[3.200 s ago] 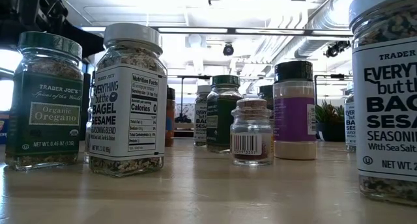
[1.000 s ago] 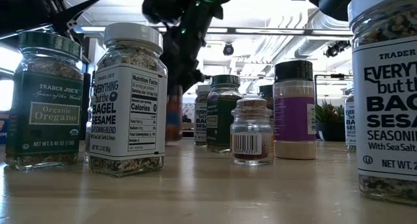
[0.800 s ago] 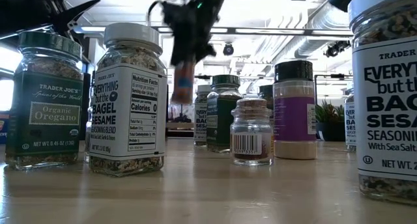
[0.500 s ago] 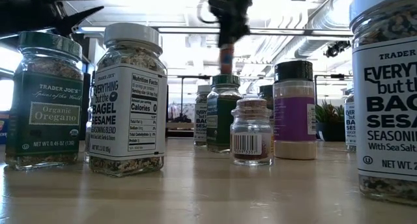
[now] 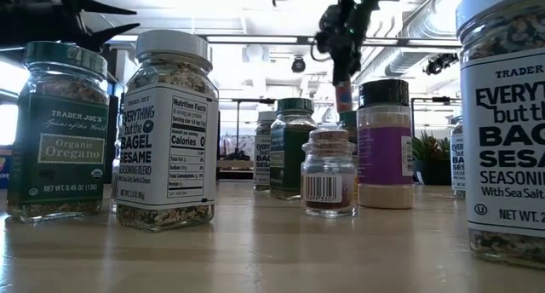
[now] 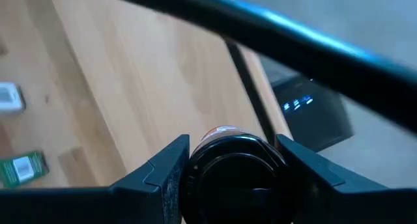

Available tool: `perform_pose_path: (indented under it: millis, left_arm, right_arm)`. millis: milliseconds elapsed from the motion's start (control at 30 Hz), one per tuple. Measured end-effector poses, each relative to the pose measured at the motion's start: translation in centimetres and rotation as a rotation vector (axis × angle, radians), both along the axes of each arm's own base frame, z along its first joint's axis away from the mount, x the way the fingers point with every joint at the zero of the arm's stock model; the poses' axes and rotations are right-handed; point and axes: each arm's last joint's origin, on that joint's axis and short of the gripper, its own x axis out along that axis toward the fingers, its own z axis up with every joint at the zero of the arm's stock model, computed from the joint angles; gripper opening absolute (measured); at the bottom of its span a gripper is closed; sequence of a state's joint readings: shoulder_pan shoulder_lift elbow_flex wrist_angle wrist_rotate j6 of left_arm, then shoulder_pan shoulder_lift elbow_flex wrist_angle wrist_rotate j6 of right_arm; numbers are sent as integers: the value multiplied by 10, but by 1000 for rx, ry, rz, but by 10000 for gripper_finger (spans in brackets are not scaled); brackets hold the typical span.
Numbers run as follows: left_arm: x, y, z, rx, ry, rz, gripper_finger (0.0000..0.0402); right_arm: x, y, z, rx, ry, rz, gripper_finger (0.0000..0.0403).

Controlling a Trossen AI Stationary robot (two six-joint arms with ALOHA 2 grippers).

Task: Shelf spices
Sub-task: Put the top left black spice bottle on the shelf

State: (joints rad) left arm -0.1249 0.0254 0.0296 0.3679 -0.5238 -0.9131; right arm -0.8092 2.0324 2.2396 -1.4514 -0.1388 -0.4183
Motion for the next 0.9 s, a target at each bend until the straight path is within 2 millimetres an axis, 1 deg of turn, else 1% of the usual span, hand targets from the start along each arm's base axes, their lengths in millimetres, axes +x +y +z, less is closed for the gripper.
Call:
perform_pose_path:
  millis: [167,233,367,533,767,900]
  left_arm:
    - [0,1,0,1,5,26,65]
    - [-1,1,0,-2,2,40,65]
    - [-1,1,2,-9,-13,54,65]
    - [-3,2,4,-18,-40,69,65]
    - [-3,2,4,-18,-42,66,65]
    - [-3,2,4,-18,-43,65,65]
  right_arm:
    - [0,-13,-32,4,-9,1,183]
    - [-1,-12,-43,3,-1,4,183]
    - [-14,-6,-66,4,30,-10,183]
    - [-33,1,-76,-50,-22,-59,183]
    - [-34,2,-99,-68,-35,-62,183]
    - [-34,0,-102,-84,-41,-67,183]
